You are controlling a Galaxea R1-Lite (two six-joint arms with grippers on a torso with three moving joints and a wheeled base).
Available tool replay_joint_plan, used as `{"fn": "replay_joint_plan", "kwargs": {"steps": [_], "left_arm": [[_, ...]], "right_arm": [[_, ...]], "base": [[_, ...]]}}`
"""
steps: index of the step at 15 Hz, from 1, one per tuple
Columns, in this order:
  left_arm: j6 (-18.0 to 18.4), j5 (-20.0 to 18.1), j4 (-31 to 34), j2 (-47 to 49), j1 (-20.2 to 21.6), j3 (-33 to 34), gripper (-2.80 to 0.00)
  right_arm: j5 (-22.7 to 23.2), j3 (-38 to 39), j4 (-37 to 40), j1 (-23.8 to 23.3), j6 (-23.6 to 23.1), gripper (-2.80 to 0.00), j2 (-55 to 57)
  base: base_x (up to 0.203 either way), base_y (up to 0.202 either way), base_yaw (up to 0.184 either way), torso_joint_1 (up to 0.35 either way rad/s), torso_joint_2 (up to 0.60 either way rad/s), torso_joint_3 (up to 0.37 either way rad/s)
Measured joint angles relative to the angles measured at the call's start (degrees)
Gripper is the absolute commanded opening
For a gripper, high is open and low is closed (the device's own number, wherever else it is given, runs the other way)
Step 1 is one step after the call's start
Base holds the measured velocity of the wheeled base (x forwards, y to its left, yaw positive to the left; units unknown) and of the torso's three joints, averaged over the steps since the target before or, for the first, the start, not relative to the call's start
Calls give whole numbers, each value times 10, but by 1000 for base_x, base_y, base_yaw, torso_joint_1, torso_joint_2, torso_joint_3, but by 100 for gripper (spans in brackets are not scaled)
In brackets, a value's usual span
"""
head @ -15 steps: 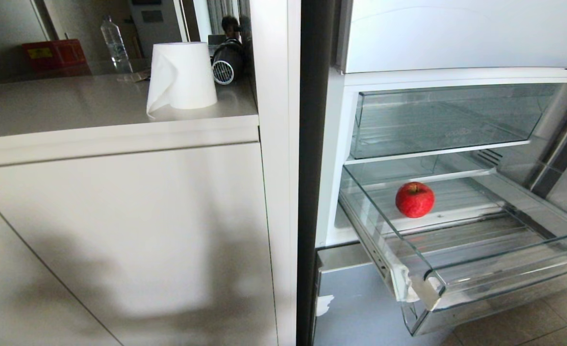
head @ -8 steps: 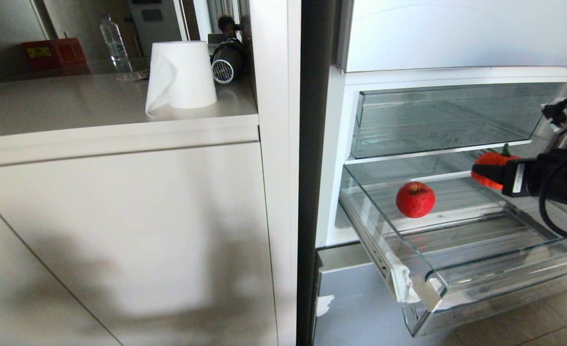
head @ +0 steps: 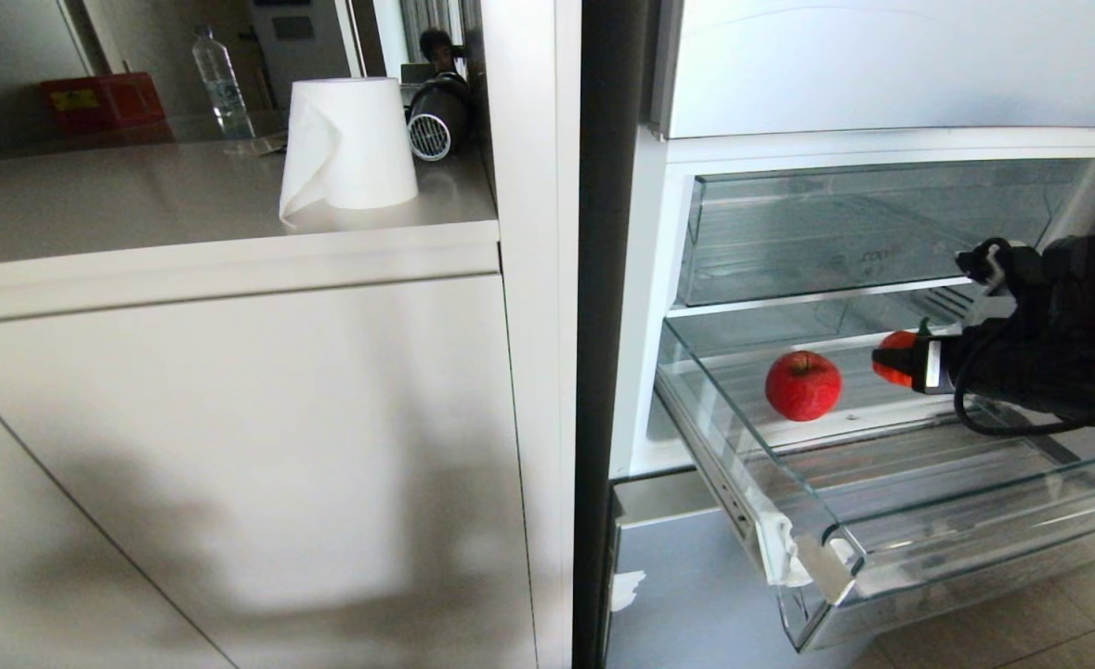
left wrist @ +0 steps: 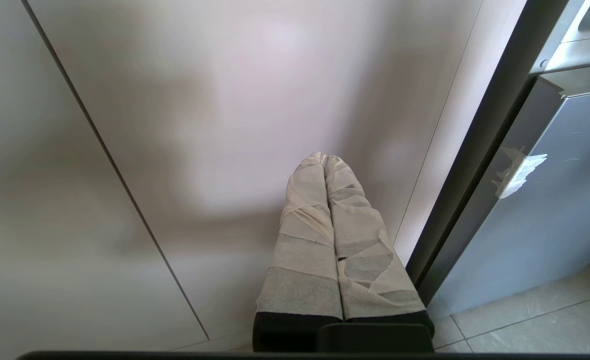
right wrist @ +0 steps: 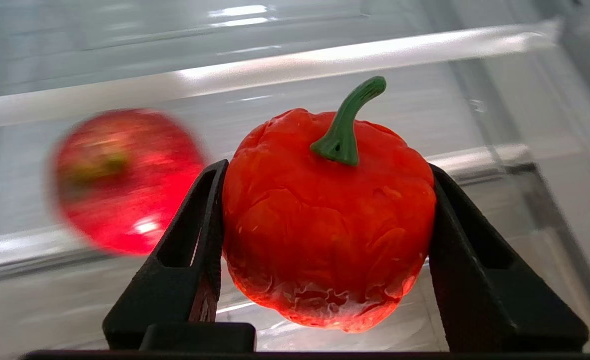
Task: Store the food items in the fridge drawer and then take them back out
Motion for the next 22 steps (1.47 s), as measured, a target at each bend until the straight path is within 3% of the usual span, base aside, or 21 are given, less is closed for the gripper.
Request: {"fn": "replay_joint_plan", "kwargs": {"steps": [6,22], "left_arm": [[0,0,0,0,0,0,-280],[0,0,0,0,0,0,-280]], "right_arm": [[0,-23,-12,-21,0,-280,48],[0,-73,-31,-22,-2,-280,133]], "base": [[0,0,0,0,0,0],[0,0,0,0,0,0]]}}
